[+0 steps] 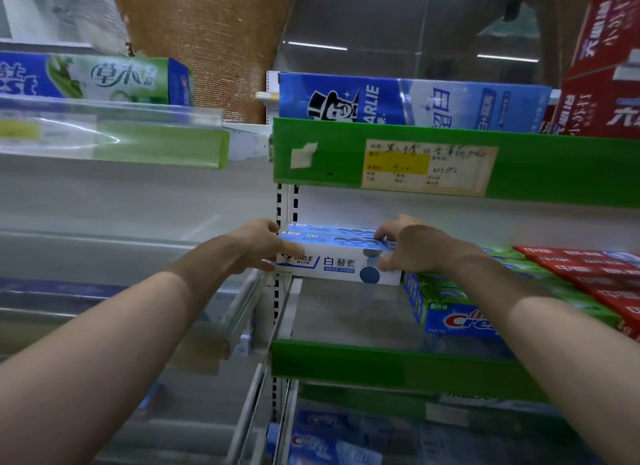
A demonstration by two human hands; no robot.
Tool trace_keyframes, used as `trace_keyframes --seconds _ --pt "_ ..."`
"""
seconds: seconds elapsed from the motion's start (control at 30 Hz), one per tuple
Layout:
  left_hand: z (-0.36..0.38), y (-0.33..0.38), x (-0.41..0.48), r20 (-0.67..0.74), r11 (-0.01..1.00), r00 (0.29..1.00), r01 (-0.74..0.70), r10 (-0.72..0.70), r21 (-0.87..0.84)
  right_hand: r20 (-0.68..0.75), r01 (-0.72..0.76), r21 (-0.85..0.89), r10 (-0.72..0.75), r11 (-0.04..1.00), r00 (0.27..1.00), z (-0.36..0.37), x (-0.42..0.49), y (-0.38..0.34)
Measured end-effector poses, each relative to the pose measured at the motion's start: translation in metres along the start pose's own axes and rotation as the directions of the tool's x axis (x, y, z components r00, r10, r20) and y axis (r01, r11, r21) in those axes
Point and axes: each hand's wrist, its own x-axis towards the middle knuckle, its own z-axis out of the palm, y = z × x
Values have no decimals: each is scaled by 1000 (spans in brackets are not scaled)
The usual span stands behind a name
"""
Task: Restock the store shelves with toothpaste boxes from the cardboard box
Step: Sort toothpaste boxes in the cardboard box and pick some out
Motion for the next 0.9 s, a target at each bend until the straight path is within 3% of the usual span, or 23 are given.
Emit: trace_keyframes --seconds 0.23,0.5,0.63,0.73,0.9 --pt "6 1 2 23 992 999 -45 43 114 -17 4 -147 -7 989 1000 1 4 -2" --pt "13 4 1 -70 975 992 -86 102 206 -55 -3 -142 -4 990 998 6 7 -1" --pt "21 6 3 -176 781 917 -190 358 595 -70 50 -130 -60 990 996 3 3 -5" --pt "30 8 4 -131 706 896 -238 425 667 -95 100 -116 -111 988 989 2 1 -10" --pt "35 9 4 -139 670 880 -234 454 705 -167 68 -168 -96 983 981 10 5 -10"
